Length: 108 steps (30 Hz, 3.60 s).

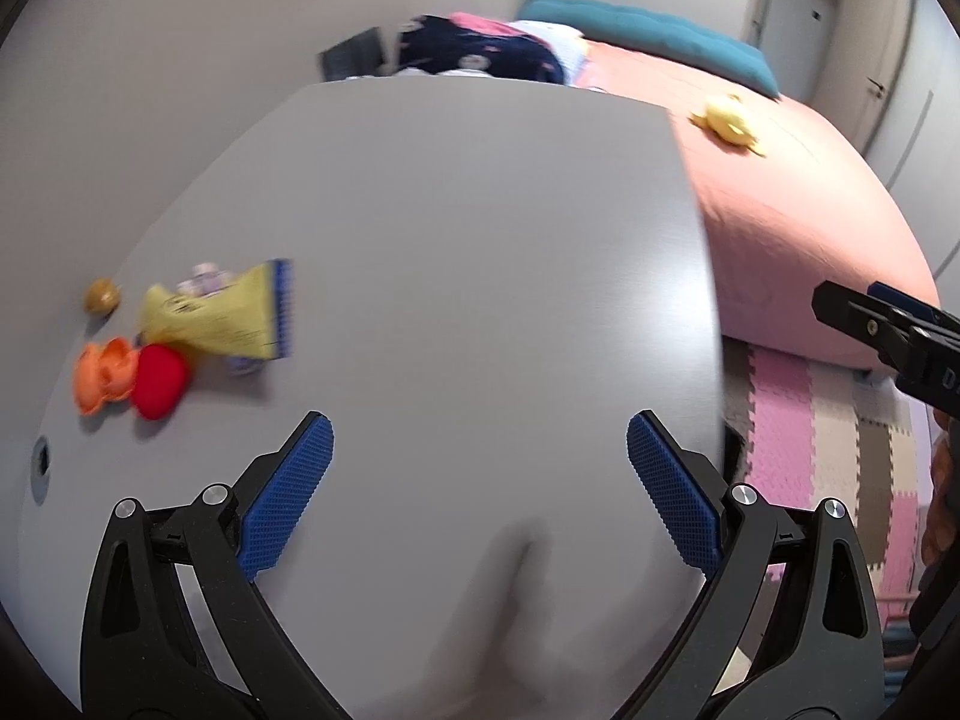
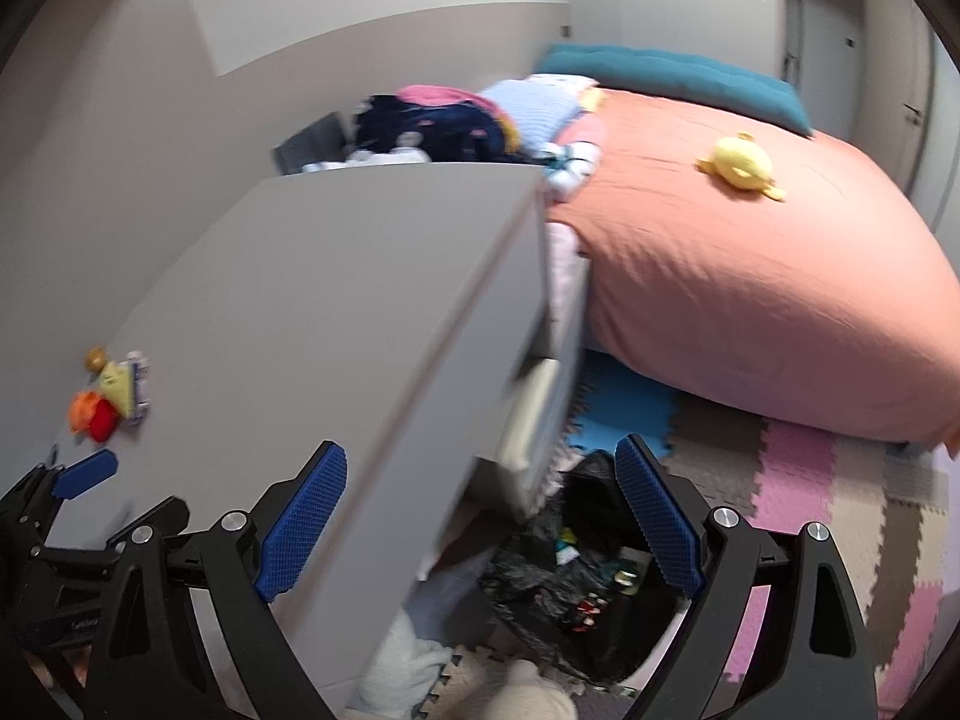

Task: Collect trash
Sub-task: 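Move both open tools back over the table, then grasp the orange toy with the left tool while the right tool grasps the yellow packet, then carry the orange toy and yellow packet over to the black trash bag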

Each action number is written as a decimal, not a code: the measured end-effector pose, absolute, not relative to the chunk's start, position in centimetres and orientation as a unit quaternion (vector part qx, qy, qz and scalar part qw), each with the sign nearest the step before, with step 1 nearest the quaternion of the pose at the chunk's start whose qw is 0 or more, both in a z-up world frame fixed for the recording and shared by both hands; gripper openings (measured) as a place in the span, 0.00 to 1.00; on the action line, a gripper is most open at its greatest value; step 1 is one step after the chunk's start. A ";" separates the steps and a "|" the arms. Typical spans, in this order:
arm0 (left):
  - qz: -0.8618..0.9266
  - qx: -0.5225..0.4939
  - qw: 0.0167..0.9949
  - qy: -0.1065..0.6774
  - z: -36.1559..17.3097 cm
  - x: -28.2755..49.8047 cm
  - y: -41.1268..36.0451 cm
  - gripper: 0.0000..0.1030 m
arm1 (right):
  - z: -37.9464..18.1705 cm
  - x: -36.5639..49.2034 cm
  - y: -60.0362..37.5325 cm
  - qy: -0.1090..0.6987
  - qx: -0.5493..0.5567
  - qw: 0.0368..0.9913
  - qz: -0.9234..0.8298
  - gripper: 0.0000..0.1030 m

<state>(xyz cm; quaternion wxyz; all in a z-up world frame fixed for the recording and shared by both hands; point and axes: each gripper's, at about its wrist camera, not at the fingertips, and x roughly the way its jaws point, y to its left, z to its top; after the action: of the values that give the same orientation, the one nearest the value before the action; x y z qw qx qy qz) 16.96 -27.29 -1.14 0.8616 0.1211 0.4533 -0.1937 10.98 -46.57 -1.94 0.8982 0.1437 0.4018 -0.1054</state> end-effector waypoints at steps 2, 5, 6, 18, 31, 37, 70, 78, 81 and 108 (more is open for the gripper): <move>-0.180 0.111 0.867 0.452 -0.9 17.3 -25.4 0.92 | -1.6 11.6 -45.0 0.399 0.136 0.902 -0.088 0.88; -0.163 0.095 0.872 0.451 -0.6 17.9 -23.0 0.92 | -1.1 12.7 -42.8 0.395 0.127 0.907 -0.065 0.88; -0.158 0.092 0.874 0.451 -0.5 18.1 -22.2 0.92 | -1.1 13.1 -42.2 0.395 0.124 0.909 -0.058 0.88; -0.079 0.038 0.891 0.445 -0.2 20.5 -12.4 0.93 | -1.0 17.8 -33.1 0.400 0.069 0.913 0.031 0.88; -0.032 -0.037 0.890 0.453 -1.4 25.5 -5.8 0.93 | -1.4 20.4 -26.0 0.389 -0.027 0.916 0.093 0.88; -0.028 -0.067 0.884 0.462 -2.9 27.7 -4.3 0.93 | -1.3 21.5 -24.0 0.382 -0.059 0.917 0.102 0.88; -0.086 -0.091 0.891 0.437 -2.5 28.7 -3.2 0.33 | -5.1 27.8 -17.9 0.423 -0.148 0.883 0.138 0.52; -0.105 -0.065 0.897 0.423 -2.0 28.0 -4.6 0.33 | -4.3 27.5 -18.4 0.405 -0.123 0.895 0.137 0.21; -0.108 -0.064 0.900 0.418 -1.4 27.9 -4.9 0.33 | -3.5 27.1 -19.2 0.398 -0.102 0.901 0.137 0.20; -0.105 -0.038 0.916 0.385 3.9 22.8 -8.3 0.33 | 2.0 20.8 -27.7 0.365 -0.043 0.924 0.103 0.20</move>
<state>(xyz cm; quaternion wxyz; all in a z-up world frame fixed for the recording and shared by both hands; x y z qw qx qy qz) 22.78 -8.26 3.86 0.9161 -0.0375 0.3851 -0.1049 20.79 -27.67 1.98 0.9241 -0.0433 0.3655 0.1030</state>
